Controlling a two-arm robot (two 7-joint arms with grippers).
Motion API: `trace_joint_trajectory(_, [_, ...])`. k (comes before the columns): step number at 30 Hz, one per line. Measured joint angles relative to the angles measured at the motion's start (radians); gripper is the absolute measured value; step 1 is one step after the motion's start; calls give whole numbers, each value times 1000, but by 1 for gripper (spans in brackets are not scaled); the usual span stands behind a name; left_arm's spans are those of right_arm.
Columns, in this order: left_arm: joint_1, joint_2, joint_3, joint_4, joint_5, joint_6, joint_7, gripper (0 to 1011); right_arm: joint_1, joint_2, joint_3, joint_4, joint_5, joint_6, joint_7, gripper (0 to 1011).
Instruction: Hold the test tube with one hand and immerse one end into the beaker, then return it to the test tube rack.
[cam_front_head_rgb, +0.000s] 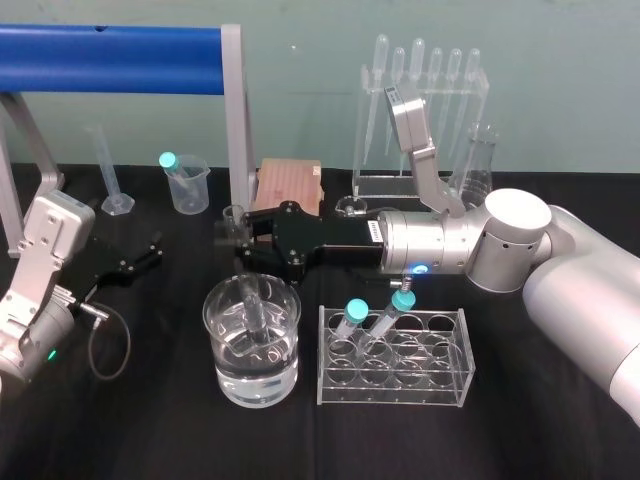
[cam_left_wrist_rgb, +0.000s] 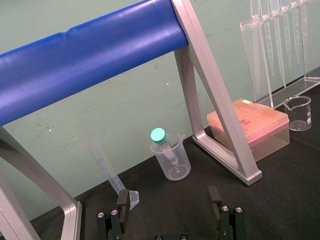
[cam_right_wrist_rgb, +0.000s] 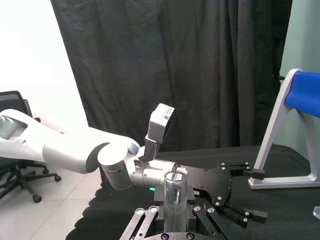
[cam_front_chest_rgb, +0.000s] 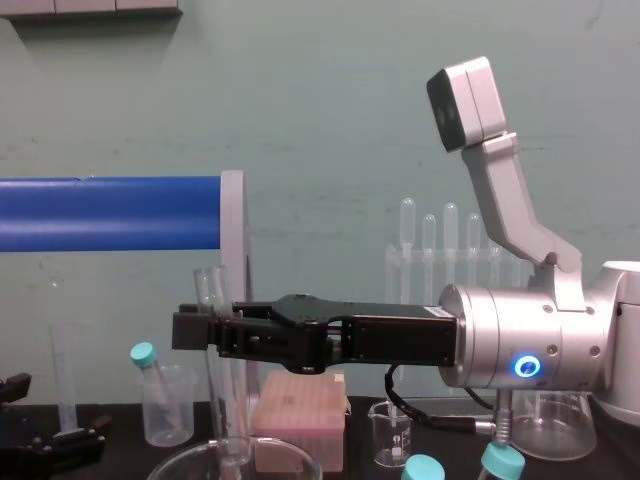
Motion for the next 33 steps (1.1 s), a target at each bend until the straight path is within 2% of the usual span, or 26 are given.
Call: trace_joint_trajectory(33, [0, 0, 0, 0, 0, 0, 0, 1000, 0, 0, 0, 0, 0, 0, 0, 234])
